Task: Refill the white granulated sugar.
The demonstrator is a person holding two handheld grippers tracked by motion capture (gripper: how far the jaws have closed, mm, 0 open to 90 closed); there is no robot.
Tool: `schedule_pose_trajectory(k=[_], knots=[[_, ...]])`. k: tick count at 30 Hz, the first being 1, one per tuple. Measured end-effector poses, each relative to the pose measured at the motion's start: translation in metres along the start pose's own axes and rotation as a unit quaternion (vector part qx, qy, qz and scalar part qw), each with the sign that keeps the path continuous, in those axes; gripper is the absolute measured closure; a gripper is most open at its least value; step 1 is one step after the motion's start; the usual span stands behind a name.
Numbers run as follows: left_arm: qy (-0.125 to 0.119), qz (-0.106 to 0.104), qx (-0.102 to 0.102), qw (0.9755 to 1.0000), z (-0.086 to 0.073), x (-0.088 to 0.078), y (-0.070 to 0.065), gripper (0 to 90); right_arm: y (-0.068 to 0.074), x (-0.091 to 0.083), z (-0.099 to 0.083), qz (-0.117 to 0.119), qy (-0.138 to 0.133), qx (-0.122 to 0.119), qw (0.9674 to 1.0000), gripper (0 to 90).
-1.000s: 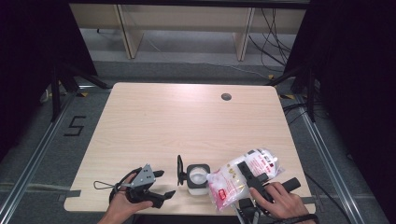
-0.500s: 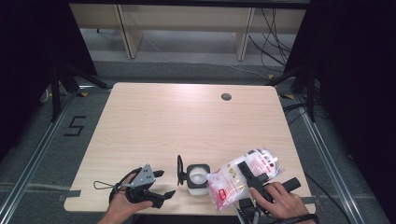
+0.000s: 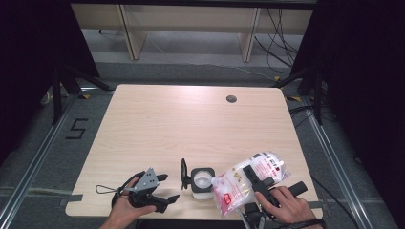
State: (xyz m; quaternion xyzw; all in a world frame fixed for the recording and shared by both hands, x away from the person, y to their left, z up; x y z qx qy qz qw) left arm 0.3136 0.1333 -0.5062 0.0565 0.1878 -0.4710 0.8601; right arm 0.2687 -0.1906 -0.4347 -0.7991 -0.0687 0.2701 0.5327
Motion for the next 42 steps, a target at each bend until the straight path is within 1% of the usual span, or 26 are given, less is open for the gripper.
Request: schedule_pose_trajectory(k=[2, 4, 5, 6, 8, 10, 11, 13, 14, 15, 16, 19, 20, 21, 22, 25, 29, 30, 31, 32, 34, 35, 37, 38, 40, 42], knots=[[0.001, 0.002, 0.000, 1.0000, -0.0001, -0.0003, 0.0000, 18.7, -0.0014, -0.0005, -0.0002, 0.006, -0.002, -0.009, 0.9999, 52.3], [0.000, 0.001, -0.003, 1.0000, -0.0001, 0.0000, -0.0003, 18.7, -0.0011, -0.0005, 0.0000, 0.004, -0.002, -0.008, 1.0000, 52.3], [0.000, 0.000, 0.001, 1.0000, 0.0000, 0.0001, 0.0001, 18.7, -0.0001, -0.0011, 0.0001, 0.002, 0.003, -0.003, 1.0000, 52.3], [-0.001, 0.001, -0.003, 1.0000, -0.0002, 0.0001, -0.0005, 18.7, -0.0003, -0.0010, 0.0005, 0.003, 0.003, -0.005, 1.0000, 52.3], [0.001, 0.002, 0.000, 1.0000, -0.0002, -0.0002, 0.0000, 18.7, -0.0009, -0.0007, 0.0008, 0.004, -0.001, -0.008, 1.0000, 52.3], [0.000, 0.001, -0.003, 1.0000, -0.0001, -0.0001, -0.0003, 18.7, -0.0006, -0.0008, 0.0013, 0.006, 0.004, -0.008, 0.9999, 52.4], [-0.001, 0.001, -0.003, 1.0000, -0.0001, 0.0000, -0.0004, 18.7, -0.0015, -0.0011, 0.0014, 0.009, 0.004, -0.016, 0.9998, 52.4], [0.002, -0.001, -0.002, 1.0000, -0.0001, -0.0002, -0.0003, 18.7, -0.0017, -0.0012, 0.0016, 0.006, 0.000, -0.014, 0.9999, 52.4], [0.002, -0.002, 0.002, 1.0000, 0.0001, -0.0001, 0.0003, 18.7, -0.0017, -0.0014, 0.0015, 0.006, 0.001, -0.013, 0.9999, 52.4], [0.000, -0.001, 0.002, 1.0000, 0.0001, 0.0001, 0.0002, 18.7, -0.0031, -0.0006, 0.0019, 0.007, -0.001, -0.023, 0.9997, 52.4], [0.001, 0.002, -0.001, 1.0000, -0.0001, -0.0002, -0.0002, 18.7, -0.0030, -0.0007, 0.0020, 0.007, 0.000, -0.022, 0.9997, 52.4], [0.002, -0.001, -0.001, 1.0000, -0.0001, -0.0002, -0.0001, 18.7, -0.0017, -0.0016, 0.0014, 0.008, 0.002, -0.015, 0.9998, 52.5], [0.002, -0.002, 0.002, 1.0000, 0.0001, -0.0001, 0.0003, 18.7, -0.0016, -0.0010, 0.0015, 0.008, 0.003, -0.017, 0.9998, 52.5], [-0.001, 0.000, -0.002, 1.0000, -0.0002, 0.0001, -0.0003, 18.7, -0.0017, -0.0011, 0.0017, 0.010, 0.005, -0.021, 0.9997, 52.6], [0.001, 0.002, 0.000, 1.0000, -0.0002, -0.0002, 0.0000, 18.7, -0.0019, -0.0014, 0.0020, 0.011, 0.005, -0.022, 0.9997, 52.6], [0.000, 0.001, -0.002, 1.0000, -0.0001, 0.0000, -0.0001, 18.7, -0.0011, -0.0003, 0.0027, 0.004, -0.002, -0.017, 0.9998, 52.6], [0.002, -0.001, -0.002, 1.0000, -0.0001, -0.0003, -0.0002, 18.7, -0.0016, -0.0014, 0.0032, 0.006, 0.002, -0.021, 0.9998, 52.7], [0.002, -0.001, 0.002, 1.0000, 0.0001, -0.0003, 0.0004, 18.7, -0.0016, -0.0012, 0.0031, 0.006, 0.002, -0.021, 0.9998, 52.8], [0.002, -0.003, 0.010, 0.9999, 0.0004, -0.0004, 0.0013, 18.7, -0.0023, -0.0013, 0.0031, 0.009, 0.003, -0.028, 0.9996, 52.8], [-0.001, 0.001, -0.004, 1.0000, -0.0002, 0.0000, -0.0005, 18.7, -0.0027, -0.0018, 0.0032, 0.011, 0.006, -0.033, 0.9994, 52.8], [0.001, 0.000, -0.003, 1.0000, -0.0001, -0.0002, -0.0003, 18.7, -0.0030, -0.0019, 0.0032, 0.011, 0.005, -0.033, 0.9994, 52.9], [0.002, -0.001, 0.001, 1.0000, 0.0001, -0.0001, 0.0003, 18.7, -0.0022, -0.0014, 0.0033, 0.008, 0.003, -0.026, 0.9996, 52.9], [0.000, -0.001, 0.003, 1.0000, 0.0001, 0.0000, 0.0003, 18.7, -0.0024, -0.0018, 0.0032, 0.011, 0.006, -0.029, 0.9995, 52.9], [0.000, 0.001, -0.003, 1.0000, -0.0002, 0.0000, -0.0004, 18.7, -0.0013, -0.0020, 0.0033, 0.008, 0.005, -0.021, 0.9997, 52.9], [0.000, 0.000, 0.002, 1.0000, 0.0001, 0.0000, 0.0004, 18.7, -0.0020, -0.0015, 0.0032, 0.006, 0.002, -0.023, 0.9997, 52.9], [0.000, 0.000, -0.001, 1.0000, -0.0001, 0.0000, -0.0001, 18.7, -0.0023, -0.0019, 0.0033, 0.010, 0.006, -0.027, 0.9996, 53.0]])
Point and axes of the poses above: each handheld gripper's, and its own axes: x roughly forward along the jaws, z roughly out of its top, y roughly to its left, the point moved 2 cm from there along x, roughly forward along the jaws, and after that the axes turned 10 degrees about -y, right-handed, at the moved point
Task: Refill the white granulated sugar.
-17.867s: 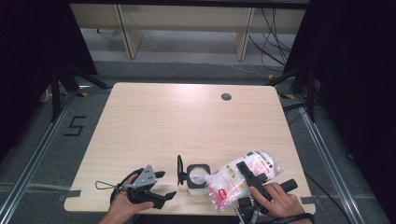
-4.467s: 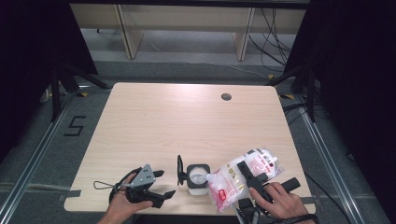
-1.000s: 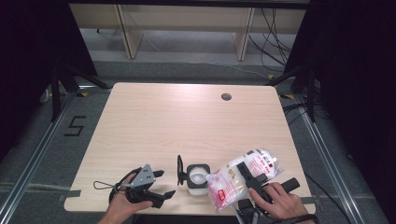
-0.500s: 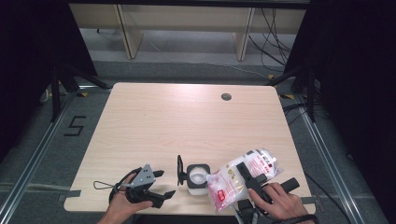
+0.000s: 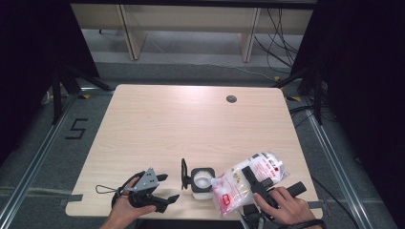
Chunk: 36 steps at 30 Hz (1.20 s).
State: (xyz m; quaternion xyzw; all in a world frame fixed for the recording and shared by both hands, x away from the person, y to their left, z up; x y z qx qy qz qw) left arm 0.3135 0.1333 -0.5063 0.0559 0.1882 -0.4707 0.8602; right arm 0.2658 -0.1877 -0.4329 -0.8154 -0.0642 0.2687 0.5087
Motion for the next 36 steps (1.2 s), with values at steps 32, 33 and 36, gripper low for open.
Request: schedule_pose_trajectory(k=[32, 33, 36], knots=[[0.001, 0.003, 0.001, 1.0000, -0.0002, -0.0003, 0.0001, 18.7, -0.0017, -0.0041, 0.0005, -0.002, 0.007, 0.001, 1.0000, 53.6], [0.001, -0.001, -0.001, 1.0000, -0.0001, -0.0002, -0.0002, 18.7, -0.0034, -0.0036, 0.0005, 0.000, 0.001, -0.010, 1.0000, 53.6], [0.002, -0.002, 0.001, 1.0000, 0.0001, 0.0000, 0.0002, 18.7, -0.0004, -0.0047, 0.0004, -0.001, 0.013, 0.007, 0.9999, 53.7]])
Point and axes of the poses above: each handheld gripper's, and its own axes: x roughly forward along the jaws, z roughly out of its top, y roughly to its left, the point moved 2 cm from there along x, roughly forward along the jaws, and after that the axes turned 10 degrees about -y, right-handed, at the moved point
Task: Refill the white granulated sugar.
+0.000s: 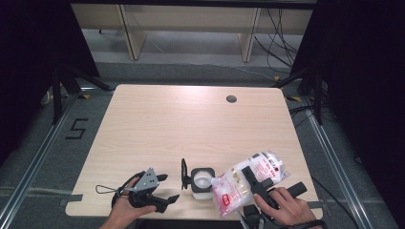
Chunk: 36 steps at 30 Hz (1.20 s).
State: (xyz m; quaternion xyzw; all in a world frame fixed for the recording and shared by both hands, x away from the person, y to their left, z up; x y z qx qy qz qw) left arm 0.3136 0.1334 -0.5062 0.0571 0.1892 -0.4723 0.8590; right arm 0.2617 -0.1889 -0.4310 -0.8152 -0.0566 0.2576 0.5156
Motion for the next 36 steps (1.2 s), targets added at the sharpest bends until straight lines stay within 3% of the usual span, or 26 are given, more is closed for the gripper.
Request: schedule_pose_trajectory(k=[2, 5, 13, 16, 17, 21, 23, 26, 32, 36], knots=[[-0.001, 0.001, -0.002, 1.0000, -0.0002, 0.0000, -0.0004, 18.7, -0.0023, 0.0013, 0.0002, 0.002, -0.012, -0.015, 0.9998, 53.7], [0.000, 0.000, -0.001, 1.0000, 0.0000, -0.0001, 0.0000, 18.7, -0.0002, 0.0012, 0.0003, 0.001, -0.003, -0.006, 1.0000, 53.8], [0.000, 0.001, -0.003, 1.0000, -0.0001, -0.0001, -0.0004, 18.7, -0.0022, 0.0014, 0.0005, 0.002, -0.011, -0.017, 0.9998, 53.9], [0.000, 0.004, 0.000, 1.0000, -0.0002, -0.0003, -0.0001, 18.7, -0.0006, 0.0004, 0.0005, 0.001, -0.003, -0.006, 1.0000, 54.0], [-0.001, 0.004, -0.001, 1.0000, -0.0002, -0.0003, -0.0002, 18.7, -0.0025, 0.0013, 0.0006, 0.002, -0.012, -0.018, 0.9998, 54.0], [0.000, 0.003, 0.000, 1.0000, 0.0000, -0.0005, 0.0000, 18.7, -0.0022, 0.0015, 0.0003, 0.002, -0.013, -0.013, 0.9998, 54.1], [0.000, 0.003, 0.001, 1.0000, 0.0000, -0.0006, 0.0002, 18.7, -0.0008, 0.0020, -0.0012, -0.004, -0.028, 0.006, 0.9996, 54.2], [0.000, 0.004, 0.002, 1.0000, -0.0001, -0.0004, 0.0004, 18.7, -0.0001, 0.0022, -0.0025, -0.006, -0.028, 0.020, 0.9994, 54.4], [0.000, 0.000, 0.004, 1.0000, 0.0000, 0.0001, 0.0003, 18.7, -0.0003, 0.0032, -0.0039, -0.001, -0.031, 0.010, 0.9995, 54.6], [0.000, -0.003, 0.008, 1.0000, 0.0003, 0.0000, 0.0011, 18.7, 0.0006, 0.0028, -0.0034, -0.003, -0.028, 0.019, 0.9994, 54.7]])
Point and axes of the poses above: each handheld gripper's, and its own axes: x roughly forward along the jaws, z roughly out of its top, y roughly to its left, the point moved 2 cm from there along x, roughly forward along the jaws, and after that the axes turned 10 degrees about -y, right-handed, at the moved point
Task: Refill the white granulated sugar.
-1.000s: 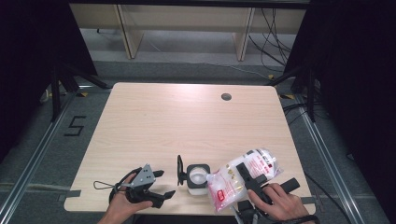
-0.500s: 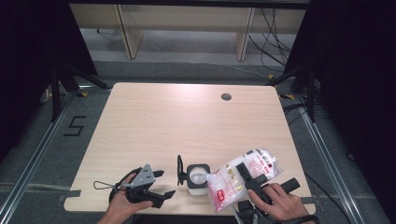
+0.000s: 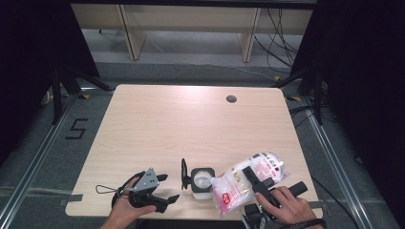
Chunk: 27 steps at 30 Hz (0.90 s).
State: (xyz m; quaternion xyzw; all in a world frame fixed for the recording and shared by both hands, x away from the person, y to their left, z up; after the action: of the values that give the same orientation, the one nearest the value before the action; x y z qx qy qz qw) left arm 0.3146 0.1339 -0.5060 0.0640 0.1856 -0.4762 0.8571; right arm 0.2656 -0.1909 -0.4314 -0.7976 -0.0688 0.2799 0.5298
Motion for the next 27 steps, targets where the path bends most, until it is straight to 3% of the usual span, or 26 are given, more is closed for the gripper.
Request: schedule_pose_trajectory(k=[4, 6, 18, 19, 22, 27], knots=[[0.000, -0.001, 0.002, 1.0000, 0.0001, -0.0002, 0.0004, 18.7, -0.0010, 0.0000, 0.0003, 0.000, -0.003, -0.001, 1.0000, 54.8], [-0.001, 0.005, -0.010, 0.9999, -0.0006, -0.0003, -0.0010, 18.7, -0.0012, 0.0001, 0.0003, 0.003, -0.003, -0.003, 1.0000, 54.8], [0.001, -0.002, 0.004, 1.0000, 0.0000, 0.0007, 0.0001, 18.7, -0.0009, -0.0010, -0.0017, 0.004, -0.001, -0.004, 1.0000, 55.0], [0.001, 0.000, -0.001, 1.0000, 0.0001, 0.0007, -0.0003, 18.7, -0.0020, -0.0009, -0.0019, 0.006, 0.002, -0.013, 0.9999, 55.0], [-0.001, 0.003, -0.010, 0.9999, -0.0005, 0.0000, -0.0016, 18.7, -0.0011, -0.0006, -0.0001, 0.004, 0.000, -0.003, 1.0000, 55.1], [0.000, 0.001, -0.007, 1.0000, -0.0003, 0.0000, -0.0007, 18.7, -0.0030, -0.0011, 0.0013, 0.013, 0.006, -0.016, 0.9998, 55.2]])
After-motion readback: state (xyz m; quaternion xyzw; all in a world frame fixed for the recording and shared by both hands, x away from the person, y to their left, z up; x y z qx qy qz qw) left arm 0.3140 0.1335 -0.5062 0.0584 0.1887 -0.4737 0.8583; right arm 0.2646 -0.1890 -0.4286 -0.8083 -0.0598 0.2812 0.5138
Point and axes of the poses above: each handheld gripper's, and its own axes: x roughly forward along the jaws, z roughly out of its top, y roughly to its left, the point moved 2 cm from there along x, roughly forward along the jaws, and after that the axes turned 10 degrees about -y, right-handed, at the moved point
